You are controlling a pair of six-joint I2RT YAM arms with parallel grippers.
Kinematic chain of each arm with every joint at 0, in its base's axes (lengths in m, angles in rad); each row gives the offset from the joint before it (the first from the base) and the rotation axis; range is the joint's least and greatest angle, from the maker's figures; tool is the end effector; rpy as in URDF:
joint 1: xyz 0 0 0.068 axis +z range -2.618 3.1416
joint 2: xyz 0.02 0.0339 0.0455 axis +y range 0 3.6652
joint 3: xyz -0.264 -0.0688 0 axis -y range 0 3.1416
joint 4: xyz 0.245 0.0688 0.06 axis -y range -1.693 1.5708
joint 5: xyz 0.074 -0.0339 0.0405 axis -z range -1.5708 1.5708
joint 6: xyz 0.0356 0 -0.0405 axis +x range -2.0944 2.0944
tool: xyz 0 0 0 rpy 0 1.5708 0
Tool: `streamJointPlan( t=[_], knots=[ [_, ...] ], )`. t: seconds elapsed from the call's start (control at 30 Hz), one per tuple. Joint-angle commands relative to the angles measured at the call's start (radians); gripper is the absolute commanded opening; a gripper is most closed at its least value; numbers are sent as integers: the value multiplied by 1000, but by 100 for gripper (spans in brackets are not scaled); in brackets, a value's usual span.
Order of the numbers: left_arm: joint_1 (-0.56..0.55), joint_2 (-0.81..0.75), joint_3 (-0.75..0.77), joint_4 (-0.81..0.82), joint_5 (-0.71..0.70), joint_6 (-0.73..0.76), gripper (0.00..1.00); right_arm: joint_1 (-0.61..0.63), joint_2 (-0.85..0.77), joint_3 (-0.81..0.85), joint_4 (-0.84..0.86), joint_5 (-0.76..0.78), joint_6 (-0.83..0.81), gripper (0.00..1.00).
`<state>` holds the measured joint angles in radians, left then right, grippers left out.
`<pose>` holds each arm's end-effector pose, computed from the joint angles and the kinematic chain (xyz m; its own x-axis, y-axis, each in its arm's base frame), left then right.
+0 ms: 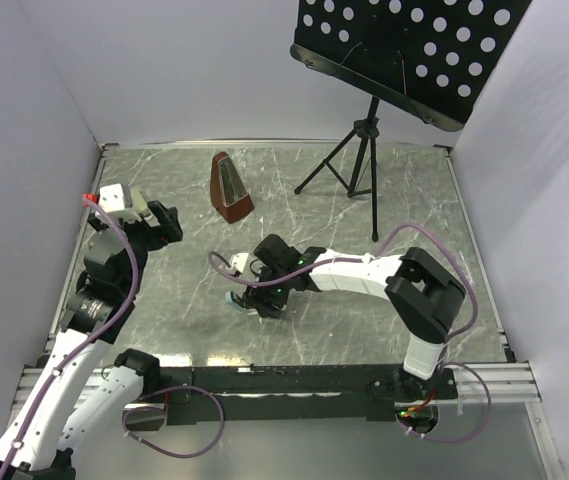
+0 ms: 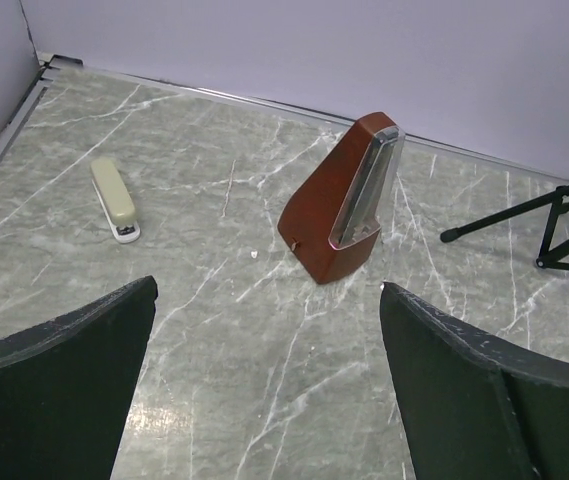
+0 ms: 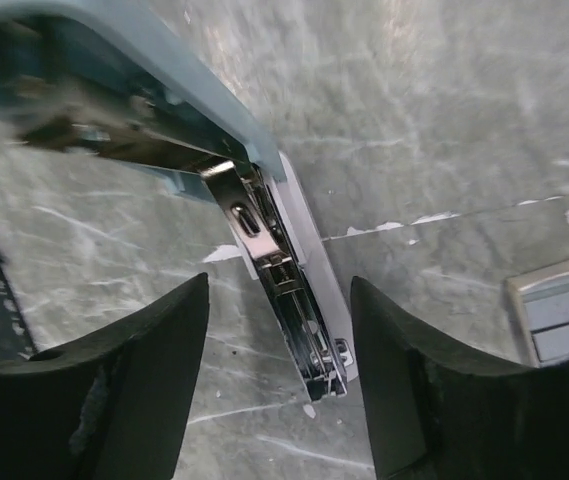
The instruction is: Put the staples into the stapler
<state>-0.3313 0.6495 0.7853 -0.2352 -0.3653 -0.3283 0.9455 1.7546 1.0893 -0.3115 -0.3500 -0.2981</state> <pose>0.1470 -0.0371 0.3551 -0.0784 -0.2915 -0.9533 -0.0609 0.9559 -0.2873 0.1998 0.2975 0.1800 -0.2070 -0.7581 -0.6185 -0.9779 0.1795 0.1073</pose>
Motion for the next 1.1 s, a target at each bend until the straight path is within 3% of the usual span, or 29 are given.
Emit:
streamJointPlan(
  t=[0.0,0.27,0.4,0.6,0.8,1.07],
  knots=[
    [3,-14,2,39,-14,-12,97,13,40,55,-44,63,-41,61],
    [5,-19,0,36,-20,-11,97,24,57,67,-14,111,-9,32],
    [3,-22,3,28,-57,-20,97,29,65,99,18,190,88,19],
    [3,-19,5,24,-76,-28,97,44,98,164,75,374,336,18],
    [3,-25,2,23,-110,-37,97,52,180,291,8,468,560,18],
    [3,-33,0,27,-109,-37,97,105,243,354,-64,534,594,17]
  ],
)
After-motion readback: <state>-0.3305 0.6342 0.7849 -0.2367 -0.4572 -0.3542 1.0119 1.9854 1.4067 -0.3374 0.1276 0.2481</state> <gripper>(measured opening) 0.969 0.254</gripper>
